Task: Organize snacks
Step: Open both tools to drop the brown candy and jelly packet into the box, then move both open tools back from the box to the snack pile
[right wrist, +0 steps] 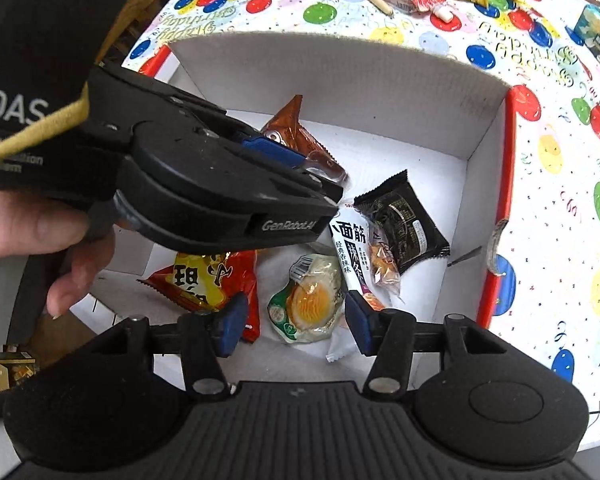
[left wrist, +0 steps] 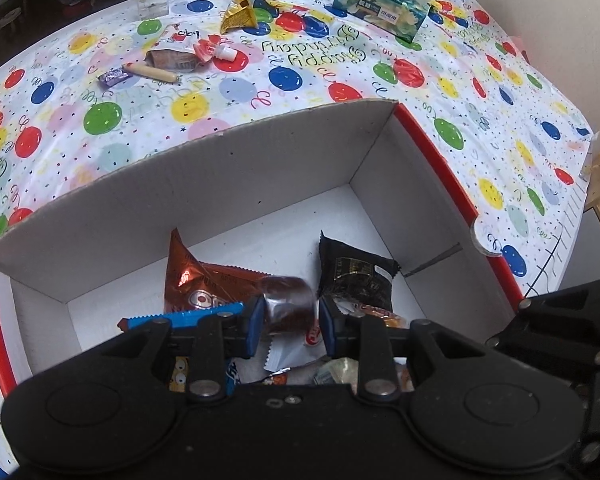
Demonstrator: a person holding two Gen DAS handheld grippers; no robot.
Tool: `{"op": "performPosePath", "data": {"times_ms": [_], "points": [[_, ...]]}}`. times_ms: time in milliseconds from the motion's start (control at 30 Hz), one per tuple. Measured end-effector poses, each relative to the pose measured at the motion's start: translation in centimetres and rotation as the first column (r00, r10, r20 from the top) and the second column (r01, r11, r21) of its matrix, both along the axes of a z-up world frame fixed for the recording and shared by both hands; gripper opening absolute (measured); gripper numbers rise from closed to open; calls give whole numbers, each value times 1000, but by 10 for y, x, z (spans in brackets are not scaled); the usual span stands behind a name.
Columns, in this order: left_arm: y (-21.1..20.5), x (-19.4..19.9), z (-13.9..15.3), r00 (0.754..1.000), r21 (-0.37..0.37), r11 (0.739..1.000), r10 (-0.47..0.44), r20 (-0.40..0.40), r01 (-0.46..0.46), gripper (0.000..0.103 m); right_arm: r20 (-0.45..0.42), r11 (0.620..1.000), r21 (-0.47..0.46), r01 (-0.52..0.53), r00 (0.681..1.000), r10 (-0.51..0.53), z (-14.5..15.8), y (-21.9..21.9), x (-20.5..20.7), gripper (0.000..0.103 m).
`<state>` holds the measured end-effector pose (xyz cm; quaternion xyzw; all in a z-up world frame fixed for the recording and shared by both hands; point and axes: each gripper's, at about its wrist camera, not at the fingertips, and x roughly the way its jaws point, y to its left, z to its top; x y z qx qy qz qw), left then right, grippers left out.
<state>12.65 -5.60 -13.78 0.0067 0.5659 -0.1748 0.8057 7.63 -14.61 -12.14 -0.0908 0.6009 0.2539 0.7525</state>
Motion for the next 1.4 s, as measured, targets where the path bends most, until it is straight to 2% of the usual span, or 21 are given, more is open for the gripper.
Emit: {"op": "performPosePath", "data": {"times_ms": [100,333,500,633,767,867,1033,1167,1333,1400], "points": [[2,-2,4,1000,-20,1000,7,4,-7,30,8,1000,13,3,1000,-3,8,-6,-1,57],[7,-8,19,999,-38,999,16,31,-15,35,45,999,42,12,999,-14,31,-25,1,58],[9,-14,39,996,-50,999,18,87,-14,57,88,997,64,38,995,-44,54,-34,5,58],[11,-15,55,992,-62,998,25,120,-18,58,125,995,85,58,990,-68,69,-45,13,58],[12,-16,70,987,-59,998,28,160,-19,64,167,991,107,77,981,-95,85,-54,21,70],[11,-14,80,981,-56,998,35,190,-25,69,185,989,118,85,977,-106,94,-58,27,71],[10,-7,94,970,-33,998,51,237,-45,74,207,989,120,88,972,-111,105,-61,41,76],[13,4,100,964,-32,997,75,255,-69,86,210,987,125,96,970,-121,109,-66,57,77],[14,23,104,958,-13,995,96,269,-96,92,215,988,121,99,969,-123,111,-69,84,79],[14,31,105,954,-5,994,104,281,-107,98,215,987,127,102,968,-128,111,-72,97,81]]}}
